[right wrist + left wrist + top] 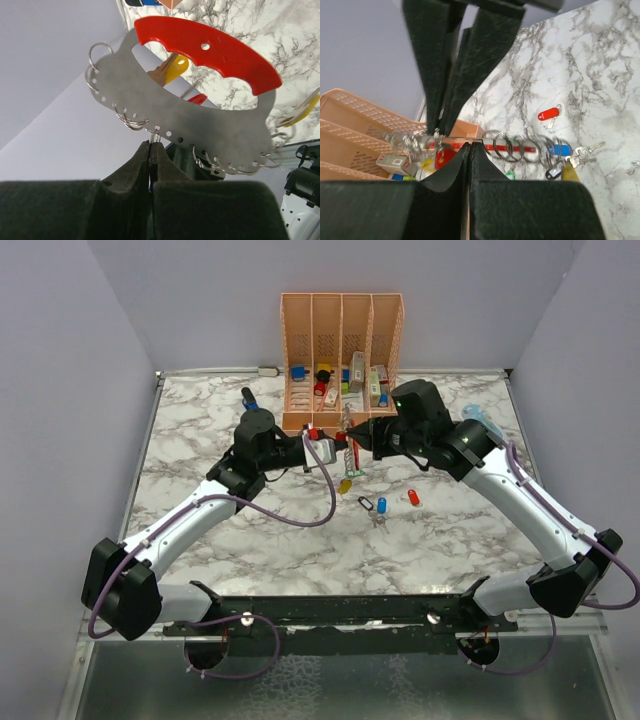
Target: Put the keys on the keyring
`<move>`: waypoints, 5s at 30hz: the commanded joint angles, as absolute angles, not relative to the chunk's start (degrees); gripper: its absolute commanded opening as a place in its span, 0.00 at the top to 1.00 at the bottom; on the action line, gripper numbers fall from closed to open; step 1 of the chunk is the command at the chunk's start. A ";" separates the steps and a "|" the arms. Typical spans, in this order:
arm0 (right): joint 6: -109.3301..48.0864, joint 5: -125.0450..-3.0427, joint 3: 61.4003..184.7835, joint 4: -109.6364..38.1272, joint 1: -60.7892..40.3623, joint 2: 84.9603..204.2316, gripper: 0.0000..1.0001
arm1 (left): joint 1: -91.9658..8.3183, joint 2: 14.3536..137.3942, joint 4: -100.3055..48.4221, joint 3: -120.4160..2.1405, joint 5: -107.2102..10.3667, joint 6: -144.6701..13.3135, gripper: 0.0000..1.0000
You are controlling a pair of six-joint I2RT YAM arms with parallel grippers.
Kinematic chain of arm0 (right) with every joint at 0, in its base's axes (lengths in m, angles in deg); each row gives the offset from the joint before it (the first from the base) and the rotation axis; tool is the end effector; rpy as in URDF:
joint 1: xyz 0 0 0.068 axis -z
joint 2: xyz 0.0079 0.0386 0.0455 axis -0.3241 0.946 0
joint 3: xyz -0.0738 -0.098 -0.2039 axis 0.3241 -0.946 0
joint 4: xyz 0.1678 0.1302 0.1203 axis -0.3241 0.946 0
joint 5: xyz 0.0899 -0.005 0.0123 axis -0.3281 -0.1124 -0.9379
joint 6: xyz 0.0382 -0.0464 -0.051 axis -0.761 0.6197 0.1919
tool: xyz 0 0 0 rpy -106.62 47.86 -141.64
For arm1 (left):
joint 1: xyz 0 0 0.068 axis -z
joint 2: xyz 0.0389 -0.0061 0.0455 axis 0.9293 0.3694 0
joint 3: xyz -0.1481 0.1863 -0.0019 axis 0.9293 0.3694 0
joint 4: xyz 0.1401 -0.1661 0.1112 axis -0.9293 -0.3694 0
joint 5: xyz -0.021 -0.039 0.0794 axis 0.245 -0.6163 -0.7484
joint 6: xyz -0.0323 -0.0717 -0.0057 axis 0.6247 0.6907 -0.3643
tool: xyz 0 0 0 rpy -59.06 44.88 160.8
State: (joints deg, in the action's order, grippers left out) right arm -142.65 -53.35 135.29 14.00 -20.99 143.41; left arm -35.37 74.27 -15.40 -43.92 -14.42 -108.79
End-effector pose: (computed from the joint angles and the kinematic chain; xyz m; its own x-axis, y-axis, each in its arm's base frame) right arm 0.2326 0.1900 0.3330 -0.2851 0.9018 0.3248 0.7477 -0.0027 0.6640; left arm 0.2389 -0.2091 0.3150 0.4524 0.1679 -0.8758 0.8550 0.1975 0.4795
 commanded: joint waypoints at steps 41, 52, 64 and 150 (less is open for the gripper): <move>-142.50 -51.56 132.71 11.17 -20.99 140.69 0.99 | -32.73 68.87 -13.44 -37.01 -22.67 -112.69 0.73; -142.24 -52.81 131.75 10.43 -20.99 140.41 0.99 | -32.68 70.15 -9.82 -37.24 -26.95 -112.39 0.60; -141.30 -53.75 132.21 9.46 -20.99 140.93 0.99 | -32.73 71.85 -7.94 -38.10 -26.70 -112.32 0.57; -138.87 -54.21 130.21 7.52 -20.97 140.13 0.99 | -33.78 73.14 -14.48 -41.85 -21.27 -116.33 0.80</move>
State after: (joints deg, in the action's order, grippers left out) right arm -139.81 -52.92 128.62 11.29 -20.99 140.70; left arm -33.49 72.83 -16.47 -40.66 -21.42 -118.32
